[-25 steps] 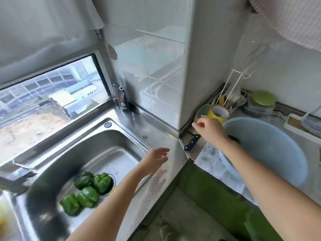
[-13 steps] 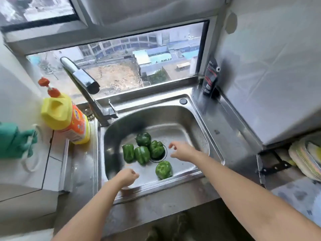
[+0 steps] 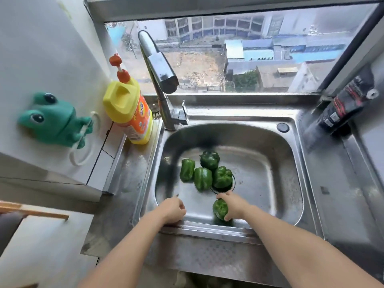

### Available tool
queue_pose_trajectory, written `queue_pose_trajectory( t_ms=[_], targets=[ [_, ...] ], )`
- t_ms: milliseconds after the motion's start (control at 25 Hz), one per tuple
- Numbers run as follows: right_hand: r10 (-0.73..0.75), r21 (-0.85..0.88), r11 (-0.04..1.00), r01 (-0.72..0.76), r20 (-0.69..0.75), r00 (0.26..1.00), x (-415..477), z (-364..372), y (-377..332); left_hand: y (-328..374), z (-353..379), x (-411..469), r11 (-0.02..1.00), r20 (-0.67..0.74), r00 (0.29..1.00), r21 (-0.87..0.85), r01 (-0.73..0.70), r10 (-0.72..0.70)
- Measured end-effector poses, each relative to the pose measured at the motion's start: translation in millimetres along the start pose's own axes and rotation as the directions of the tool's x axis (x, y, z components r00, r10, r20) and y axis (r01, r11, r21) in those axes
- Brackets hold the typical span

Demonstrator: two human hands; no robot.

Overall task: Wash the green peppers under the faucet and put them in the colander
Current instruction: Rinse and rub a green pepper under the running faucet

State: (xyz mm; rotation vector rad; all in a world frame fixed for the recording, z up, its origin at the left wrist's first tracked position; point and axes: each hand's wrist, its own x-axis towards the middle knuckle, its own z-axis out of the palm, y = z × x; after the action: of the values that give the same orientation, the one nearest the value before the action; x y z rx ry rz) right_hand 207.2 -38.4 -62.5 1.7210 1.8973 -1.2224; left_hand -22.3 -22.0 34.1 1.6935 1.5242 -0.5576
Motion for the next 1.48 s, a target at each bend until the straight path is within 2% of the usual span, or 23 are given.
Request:
queue_pose_trajectory(
  t_ms=[160,240,320,360,400,480,520,600,680,800,880,1000,1120,1320,1480],
  targets=[
    [0.056,0.044,0.997,-0.057,0.037,0.998,4,-29,0,-2,2,0,0.999,0.002,1.000,-0.036,0.010,-0.010],
    [0.069,0.311,0.946,-0.091,0.081,0.994,-4,-48,2,1,-1,-2,0.992,0.004,0.999,-0.125,0.036,-0.036],
    [-0.023,0.636,0.769,-0.062,0.124,0.992,-15,-63,2,7,-6,-4,0.957,-0.007,0.997,-0.280,0.073,-0.078],
    [-0.081,0.746,0.665,-0.032,0.114,0.990,-21,-70,0,11,-10,-6,0.906,0.028,0.994,-0.411,0.105,-0.103],
    [-0.143,0.825,0.565,0.008,0.089,0.986,-28,-78,-3,17,-15,-9,0.796,0.103,0.989,-0.587,0.147,-0.107],
    [-0.264,0.907,0.409,0.101,0.012,0.964,-44,-96,-13,30,-26,-16,0.466,0.240,0.971,-0.859,0.212,0.000],
    [-0.312,0.919,0.365,0.150,-0.031,0.949,-51,-106,-19,37,-34,-19,0.346,0.267,0.961,-0.911,0.227,0.072],
    [-0.388,0.915,0.323,0.242,-0.106,0.916,-66,-124,-31,49,-49,-24,0.196,0.269,0.943,-0.953,0.232,0.193],
    [-0.431,0.882,0.341,0.326,-0.161,0.888,-76,-141,-43,60,-67,-26,0.064,0.231,0.937,-0.973,0.222,0.262],
    [-0.481,0.797,0.441,0.412,-0.177,0.858,-84,-168,-58,65,-89,-28,-0.140,0.166,0.941,-0.967,0.214,0.293],
    [-0.526,0.747,0.503,0.435,-0.135,0.840,-84,-190,-63,61,-98,-30,-0.210,0.131,0.935,-0.955,0.208,0.330],
    [-0.428,0.702,0.551,0.451,-0.226,0.875,-73,-226,-75,49,-109,-28,-0.171,0.072,0.917,-0.974,0.149,0.391],
    [-0.284,0.517,0.710,0.478,-0.411,0.866,-40,-253,-96,39,-116,-21,-0.137,0.044,0.907,-0.984,0.111,0.420],
    [-0.252,0.347,0.857,0.382,-0.364,0.897,21,-269,-134,28,-124,-11,-0.108,0.026,0.870,-0.990,0.091,0.492],
    [-0.256,0.132,0.934,0.331,-0.399,0.881,48,-266,-149,21,-129,-4,-0.093,0.025,0.851,-0.992,0.086,0.525]
  ],
)
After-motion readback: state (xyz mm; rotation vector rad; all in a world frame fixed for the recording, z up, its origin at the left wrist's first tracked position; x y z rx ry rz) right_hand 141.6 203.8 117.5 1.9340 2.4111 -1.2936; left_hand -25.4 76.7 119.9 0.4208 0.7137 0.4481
